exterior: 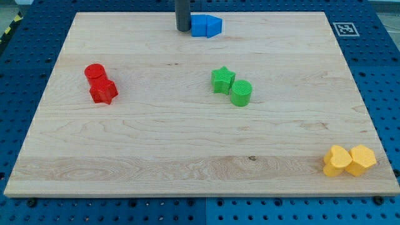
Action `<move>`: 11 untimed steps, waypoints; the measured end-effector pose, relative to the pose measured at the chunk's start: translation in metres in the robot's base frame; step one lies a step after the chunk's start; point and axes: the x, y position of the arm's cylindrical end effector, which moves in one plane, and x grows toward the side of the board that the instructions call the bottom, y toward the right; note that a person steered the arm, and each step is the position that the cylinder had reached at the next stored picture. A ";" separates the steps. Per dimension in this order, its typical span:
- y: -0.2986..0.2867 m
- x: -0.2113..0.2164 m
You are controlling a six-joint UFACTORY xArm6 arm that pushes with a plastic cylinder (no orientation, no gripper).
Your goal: Move the green star close to the blue triangle
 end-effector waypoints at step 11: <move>0.104 0.097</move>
